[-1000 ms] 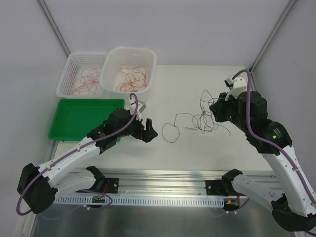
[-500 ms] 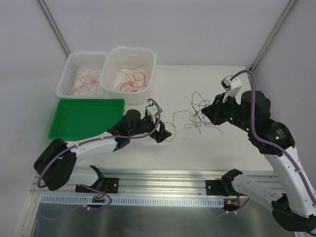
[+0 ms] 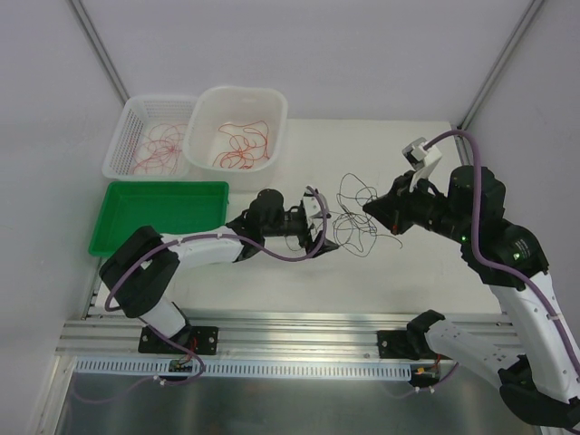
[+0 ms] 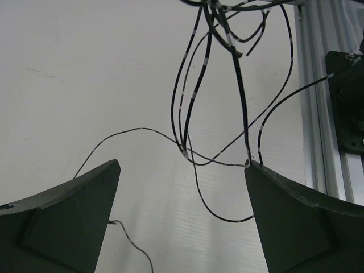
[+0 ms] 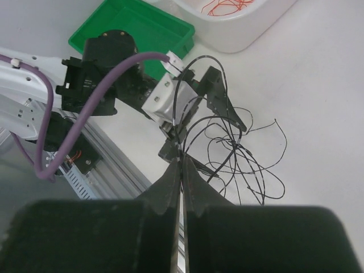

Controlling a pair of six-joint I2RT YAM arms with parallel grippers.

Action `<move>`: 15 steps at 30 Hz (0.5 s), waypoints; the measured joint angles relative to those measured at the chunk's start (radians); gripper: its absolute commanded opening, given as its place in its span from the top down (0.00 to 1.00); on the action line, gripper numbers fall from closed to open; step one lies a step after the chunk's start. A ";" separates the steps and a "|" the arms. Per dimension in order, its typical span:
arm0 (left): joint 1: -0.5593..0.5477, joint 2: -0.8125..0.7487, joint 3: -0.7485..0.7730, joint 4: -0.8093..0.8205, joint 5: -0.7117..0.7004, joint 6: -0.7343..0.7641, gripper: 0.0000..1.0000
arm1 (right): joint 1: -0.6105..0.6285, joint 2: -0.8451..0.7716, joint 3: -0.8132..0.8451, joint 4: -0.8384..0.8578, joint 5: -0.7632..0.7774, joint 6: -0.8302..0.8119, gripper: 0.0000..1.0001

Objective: Untangle the cables

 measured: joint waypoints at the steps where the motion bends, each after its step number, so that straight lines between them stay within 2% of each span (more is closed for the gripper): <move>1: -0.005 0.015 0.007 0.002 0.009 0.003 0.09 | 0.000 0.000 0.000 0.000 -0.007 0.000 0.99; 7: -0.011 0.076 0.029 0.004 0.074 -0.011 0.11 | 0.001 -0.001 0.004 0.000 -0.027 0.000 0.99; 15: -0.021 0.032 -0.021 0.056 0.120 -0.112 0.13 | 0.001 -0.007 -0.005 0.005 -0.019 0.001 0.99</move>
